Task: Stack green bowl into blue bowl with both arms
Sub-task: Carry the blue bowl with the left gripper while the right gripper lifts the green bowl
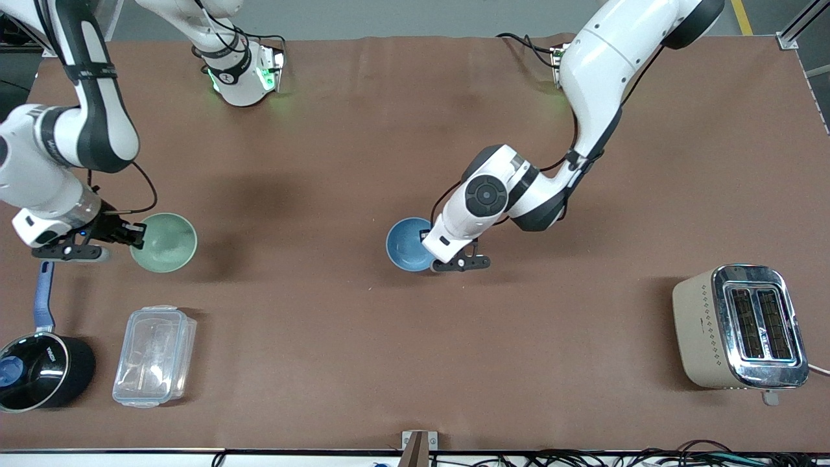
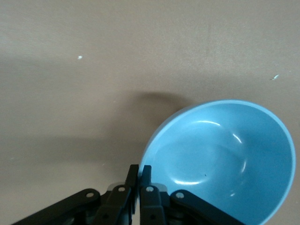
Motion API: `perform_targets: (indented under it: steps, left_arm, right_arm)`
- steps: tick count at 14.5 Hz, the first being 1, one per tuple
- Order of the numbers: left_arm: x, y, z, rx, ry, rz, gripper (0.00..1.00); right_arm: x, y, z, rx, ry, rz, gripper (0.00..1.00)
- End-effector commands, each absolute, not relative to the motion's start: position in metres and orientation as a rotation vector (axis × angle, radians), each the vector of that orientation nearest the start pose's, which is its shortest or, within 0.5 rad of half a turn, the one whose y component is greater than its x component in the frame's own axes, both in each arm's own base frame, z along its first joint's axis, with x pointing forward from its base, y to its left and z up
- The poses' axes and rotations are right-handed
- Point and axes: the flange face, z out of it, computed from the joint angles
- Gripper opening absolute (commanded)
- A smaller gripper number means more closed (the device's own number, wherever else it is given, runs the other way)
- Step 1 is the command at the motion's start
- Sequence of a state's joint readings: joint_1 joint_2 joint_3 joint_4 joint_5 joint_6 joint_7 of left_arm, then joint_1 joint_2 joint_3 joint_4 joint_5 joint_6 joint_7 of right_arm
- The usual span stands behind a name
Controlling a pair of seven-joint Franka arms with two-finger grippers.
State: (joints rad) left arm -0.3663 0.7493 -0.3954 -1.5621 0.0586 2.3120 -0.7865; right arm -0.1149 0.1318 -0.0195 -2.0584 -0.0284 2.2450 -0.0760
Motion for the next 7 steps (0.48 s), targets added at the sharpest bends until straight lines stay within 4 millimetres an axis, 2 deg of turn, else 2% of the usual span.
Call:
perform_targets:
  steps: [1, 2, 3, 4, 5, 7]
  left_arm:
    - [0.555, -0.455, 0.235, -3.338, -0.164, 0.139, 0.36]
    - [0.56, -0.449, 0.24, -3.336, -0.187, 0.131, 0.94]
    - [0.565, -0.447, 0.249, -3.341, -0.192, 0.108, 1.0]
    - [0.572, -0.445, 0.268, -3.35, -0.2, 0.065, 1.0]
    - [0.586, -0.431, 0.29, -3.332, -0.23, 0.019, 1.0]
    - [0.615, -0.394, 0.352, -3.276, -0.292, -0.06, 1.0]
  right_arm:
    - [0.586, -0.034, 0.393, -3.158, 0.161, -0.073, 0.0]
    - [0.588, -0.017, 0.396, -3.154, 0.195, -0.079, 0.0]
    - [0.59, 0.005, 0.398, -3.151, 0.222, -0.088, 0.0]
    - [0.591, 0.026, 0.403, -3.144, 0.256, -0.103, 0.0]
    - [0.593, 0.048, 0.408, -3.135, 0.296, -0.121, 0.0]
    - [0.593, 0.103, 0.421, -3.111, 0.362, -0.156, 0.0]
